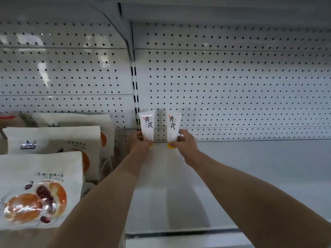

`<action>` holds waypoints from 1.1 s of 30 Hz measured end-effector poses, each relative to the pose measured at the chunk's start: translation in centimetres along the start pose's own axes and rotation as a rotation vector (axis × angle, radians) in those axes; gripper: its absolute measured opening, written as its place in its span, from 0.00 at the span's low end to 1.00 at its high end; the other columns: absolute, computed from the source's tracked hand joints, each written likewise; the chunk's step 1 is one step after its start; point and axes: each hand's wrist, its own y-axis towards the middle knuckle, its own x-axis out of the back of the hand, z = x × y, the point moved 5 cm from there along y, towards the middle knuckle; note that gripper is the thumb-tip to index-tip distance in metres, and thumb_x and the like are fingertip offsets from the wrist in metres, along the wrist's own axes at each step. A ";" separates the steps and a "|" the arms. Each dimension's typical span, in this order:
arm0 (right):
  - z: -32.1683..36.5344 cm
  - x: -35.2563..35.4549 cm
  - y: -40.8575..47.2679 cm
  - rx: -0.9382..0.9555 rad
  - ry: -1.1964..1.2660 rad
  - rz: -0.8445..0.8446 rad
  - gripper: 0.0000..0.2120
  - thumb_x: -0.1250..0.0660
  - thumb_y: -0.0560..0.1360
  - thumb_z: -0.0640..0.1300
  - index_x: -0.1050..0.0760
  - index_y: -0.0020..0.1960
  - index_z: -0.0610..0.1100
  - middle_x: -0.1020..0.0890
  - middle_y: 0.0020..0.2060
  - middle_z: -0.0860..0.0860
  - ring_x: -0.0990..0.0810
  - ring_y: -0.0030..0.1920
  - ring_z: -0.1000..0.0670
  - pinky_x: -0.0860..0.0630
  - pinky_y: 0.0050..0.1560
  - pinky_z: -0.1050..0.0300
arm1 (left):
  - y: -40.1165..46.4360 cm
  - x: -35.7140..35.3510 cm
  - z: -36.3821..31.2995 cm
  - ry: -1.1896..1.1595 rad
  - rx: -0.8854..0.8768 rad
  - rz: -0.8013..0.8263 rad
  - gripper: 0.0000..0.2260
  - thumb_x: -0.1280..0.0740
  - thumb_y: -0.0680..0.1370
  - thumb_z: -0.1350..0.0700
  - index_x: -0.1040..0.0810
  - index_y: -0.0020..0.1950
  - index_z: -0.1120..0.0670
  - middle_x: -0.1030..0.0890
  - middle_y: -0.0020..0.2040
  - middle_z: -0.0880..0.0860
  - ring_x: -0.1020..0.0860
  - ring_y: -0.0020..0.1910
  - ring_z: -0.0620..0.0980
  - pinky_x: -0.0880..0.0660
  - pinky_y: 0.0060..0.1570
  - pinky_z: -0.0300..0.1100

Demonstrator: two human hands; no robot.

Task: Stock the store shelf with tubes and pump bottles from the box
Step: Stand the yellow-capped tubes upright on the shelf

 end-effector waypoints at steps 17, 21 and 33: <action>-2.7 -1.5 4.3 -0.018 -0.114 -0.013 0.24 0.26 0.70 0.37 0.27 0.60 0.54 0.16 0.48 0.51 0.18 0.52 0.49 0.20 0.55 0.51 | 1.8 -2.1 2.2 0.122 -0.097 -0.066 0.19 0.26 0.71 0.60 0.24 0.59 0.48 0.20 0.51 0.47 0.22 0.51 0.49 0.24 0.57 0.47; -2.5 -1.5 4.5 -0.021 -0.145 -0.005 0.24 0.26 0.70 0.36 0.27 0.61 0.52 0.17 0.49 0.52 0.18 0.50 0.51 0.22 0.48 0.57 | 1.3 -1.9 2.2 0.114 -0.103 -0.068 0.18 0.26 0.69 0.60 0.26 0.54 0.46 0.21 0.48 0.46 0.22 0.48 0.48 0.25 0.53 0.43; -2.9 -1.6 5.0 -0.016 -0.163 -0.029 0.25 0.25 0.70 0.38 0.27 0.64 0.50 0.18 0.53 0.53 0.20 0.54 0.50 0.21 0.57 0.52 | 1.2 -1.9 2.2 0.145 -0.119 -0.073 0.21 0.25 0.68 0.59 0.24 0.59 0.48 0.19 0.49 0.47 0.21 0.48 0.47 0.24 0.52 0.42</action>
